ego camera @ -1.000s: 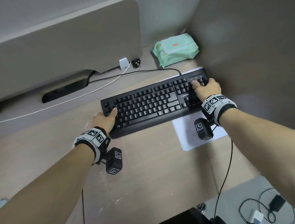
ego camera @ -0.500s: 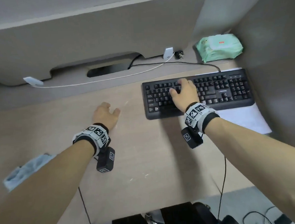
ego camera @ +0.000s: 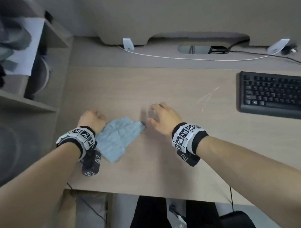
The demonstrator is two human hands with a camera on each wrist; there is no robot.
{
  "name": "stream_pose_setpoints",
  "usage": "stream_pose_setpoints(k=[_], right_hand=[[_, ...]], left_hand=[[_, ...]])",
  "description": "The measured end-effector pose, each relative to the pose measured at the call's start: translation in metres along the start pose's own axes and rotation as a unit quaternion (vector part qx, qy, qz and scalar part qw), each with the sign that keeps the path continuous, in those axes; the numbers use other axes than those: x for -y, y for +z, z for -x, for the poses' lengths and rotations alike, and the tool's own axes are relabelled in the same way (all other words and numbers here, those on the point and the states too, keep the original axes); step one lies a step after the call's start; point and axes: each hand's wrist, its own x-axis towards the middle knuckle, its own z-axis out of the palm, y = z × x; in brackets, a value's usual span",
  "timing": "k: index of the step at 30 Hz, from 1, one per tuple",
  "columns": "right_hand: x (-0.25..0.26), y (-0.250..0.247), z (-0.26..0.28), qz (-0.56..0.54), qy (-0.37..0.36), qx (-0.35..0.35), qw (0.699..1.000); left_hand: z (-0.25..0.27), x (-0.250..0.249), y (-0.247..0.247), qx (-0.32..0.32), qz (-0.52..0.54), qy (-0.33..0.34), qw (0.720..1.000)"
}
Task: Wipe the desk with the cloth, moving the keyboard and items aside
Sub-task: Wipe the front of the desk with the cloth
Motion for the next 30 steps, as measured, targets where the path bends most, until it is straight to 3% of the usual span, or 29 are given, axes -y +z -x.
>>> stream_pose_setpoints(k=[5, 10, 15, 19, 22, 25, 27, 30], right_hand=[[0.062, 0.053, -0.012, 0.066, -0.116, 0.061, 0.989], [0.095, 0.1, -0.015, 0.159, -0.206, 0.144, 0.955], [0.09, 0.096, -0.031, 0.244, -0.228, 0.128, 0.934], [0.061, 0.067, -0.047, 0.255, -0.156, 0.079, 0.951], [0.016, 0.025, -0.064, 0.214, -0.011, 0.001, 0.977], [-0.022, -0.012, -0.077, 0.15, 0.142, -0.038, 0.978], [-0.024, -0.019, -0.081, 0.079, 0.147, -0.042, 0.985], [0.008, 0.009, -0.083, 0.056, 0.084, 0.008, 0.995]], left_hand=[[-0.012, 0.055, -0.005, 0.003, -0.052, 0.039, 0.998], [-0.015, 0.084, 0.002, 0.019, -0.126, 0.103, 0.986], [-0.018, 0.081, 0.004, 0.012, -0.146, 0.117, 0.982], [-0.018, 0.079, 0.0, 0.014, -0.149, 0.118, 0.982], [-0.017, 0.082, -0.002, 0.026, -0.149, 0.125, 0.981], [-0.015, 0.084, -0.005, 0.014, -0.129, 0.135, 0.982], [-0.015, 0.084, -0.007, 0.009, -0.126, 0.136, 0.983], [-0.013, 0.083, -0.009, 0.012, -0.124, 0.137, 0.983]])
